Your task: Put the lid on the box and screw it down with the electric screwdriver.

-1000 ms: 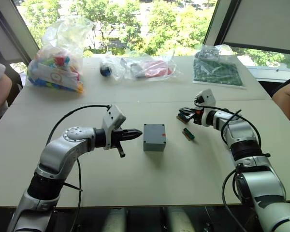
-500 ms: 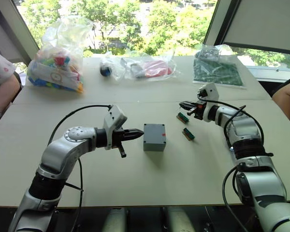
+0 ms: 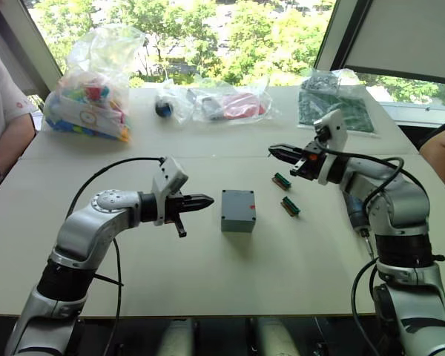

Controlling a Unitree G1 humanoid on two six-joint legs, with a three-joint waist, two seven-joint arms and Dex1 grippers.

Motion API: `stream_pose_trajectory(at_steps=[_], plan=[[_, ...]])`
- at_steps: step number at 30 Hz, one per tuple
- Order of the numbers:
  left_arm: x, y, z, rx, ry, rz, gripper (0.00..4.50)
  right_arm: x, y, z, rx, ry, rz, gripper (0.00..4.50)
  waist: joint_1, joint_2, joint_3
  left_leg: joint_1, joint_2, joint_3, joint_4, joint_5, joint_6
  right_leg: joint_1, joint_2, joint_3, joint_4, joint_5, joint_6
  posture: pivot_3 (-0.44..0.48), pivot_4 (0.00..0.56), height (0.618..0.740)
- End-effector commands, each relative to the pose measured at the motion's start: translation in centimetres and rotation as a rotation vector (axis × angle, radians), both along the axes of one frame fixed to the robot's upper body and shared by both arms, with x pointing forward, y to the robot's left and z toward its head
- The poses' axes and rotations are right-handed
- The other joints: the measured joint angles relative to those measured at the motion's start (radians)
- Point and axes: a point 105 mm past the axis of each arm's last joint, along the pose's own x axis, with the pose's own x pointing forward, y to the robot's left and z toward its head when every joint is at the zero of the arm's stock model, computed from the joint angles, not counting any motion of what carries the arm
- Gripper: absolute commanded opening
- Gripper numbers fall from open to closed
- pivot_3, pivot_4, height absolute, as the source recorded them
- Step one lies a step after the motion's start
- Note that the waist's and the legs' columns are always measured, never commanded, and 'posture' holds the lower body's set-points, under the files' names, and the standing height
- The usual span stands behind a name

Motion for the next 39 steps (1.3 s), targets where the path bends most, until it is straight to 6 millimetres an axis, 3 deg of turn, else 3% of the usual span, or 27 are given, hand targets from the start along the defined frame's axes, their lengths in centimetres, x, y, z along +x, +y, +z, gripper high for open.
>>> stream_pose_trajectory(at_steps=[1,19,39], plan=[[0.2,-0.4,1.0,-0.003,-0.050,-0.022,0.00,-1.5,1.4,0.6,0.014,-0.029,0.047,0.05,0.000,0.000,0.000,0.000,0.000,0.000,0.000,0.000,0.000,0.000,0.000,0.000,0.000,0.000,0.000,0.000,0.150,0.740],[0.5,-1.1,0.8,0.000,-0.064,-0.035,0.00,-2.7,3.1,-3.5,-0.058,0.068,0.109,0.05,-0.001,0.000,0.000,0.000,0.000,0.000,0.000,0.000,0.000,0.000,0.000,0.000,0.000,0.000,0.000,0.000,0.150,0.740],[0.2,-1.0,0.8,-0.005,-0.058,-0.030,0.00,-1.6,2.9,-4.4,-0.078,0.063,0.079,0.05,0.000,0.000,0.000,0.000,0.000,0.000,0.000,0.000,0.000,0.000,0.000,0.000,0.000,0.000,0.000,0.000,0.150,0.740]])
